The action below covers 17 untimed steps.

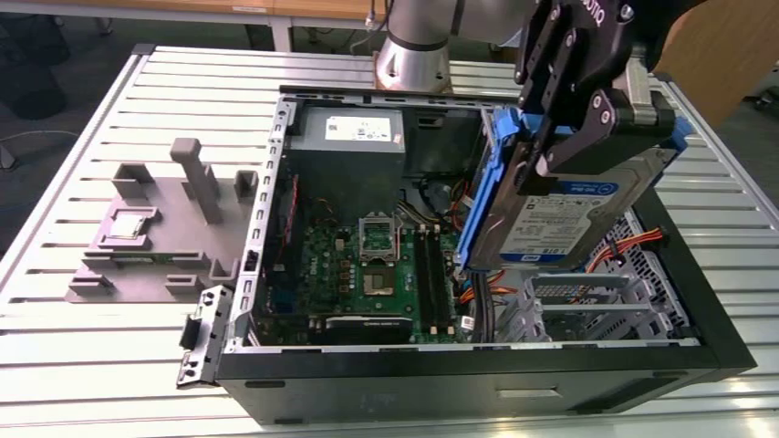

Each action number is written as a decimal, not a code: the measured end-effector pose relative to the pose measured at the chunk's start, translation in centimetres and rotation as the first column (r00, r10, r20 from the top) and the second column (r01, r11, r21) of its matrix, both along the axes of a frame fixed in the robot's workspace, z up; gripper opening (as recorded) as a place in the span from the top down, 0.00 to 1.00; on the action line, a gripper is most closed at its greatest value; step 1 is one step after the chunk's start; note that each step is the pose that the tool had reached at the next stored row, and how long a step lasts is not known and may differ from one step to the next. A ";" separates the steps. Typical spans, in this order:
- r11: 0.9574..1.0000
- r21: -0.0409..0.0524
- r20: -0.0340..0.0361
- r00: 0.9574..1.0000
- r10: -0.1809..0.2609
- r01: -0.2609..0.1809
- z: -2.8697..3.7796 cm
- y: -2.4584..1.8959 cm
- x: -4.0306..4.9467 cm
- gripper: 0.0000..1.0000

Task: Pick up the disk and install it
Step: 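Insert the disk into the insertion slot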

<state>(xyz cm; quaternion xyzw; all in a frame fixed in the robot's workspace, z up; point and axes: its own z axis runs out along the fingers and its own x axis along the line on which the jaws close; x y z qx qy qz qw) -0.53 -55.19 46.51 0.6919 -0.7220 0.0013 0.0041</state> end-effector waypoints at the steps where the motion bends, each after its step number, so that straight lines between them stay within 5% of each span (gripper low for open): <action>1: 1.000 0.000 0.000 1.000 0.000 0.000 -0.02 0.00 0.13 0.63; 17: 1.000 -0.006 -0.001 1.000 0.000 0.000 -0.41 0.00 2.47 0.63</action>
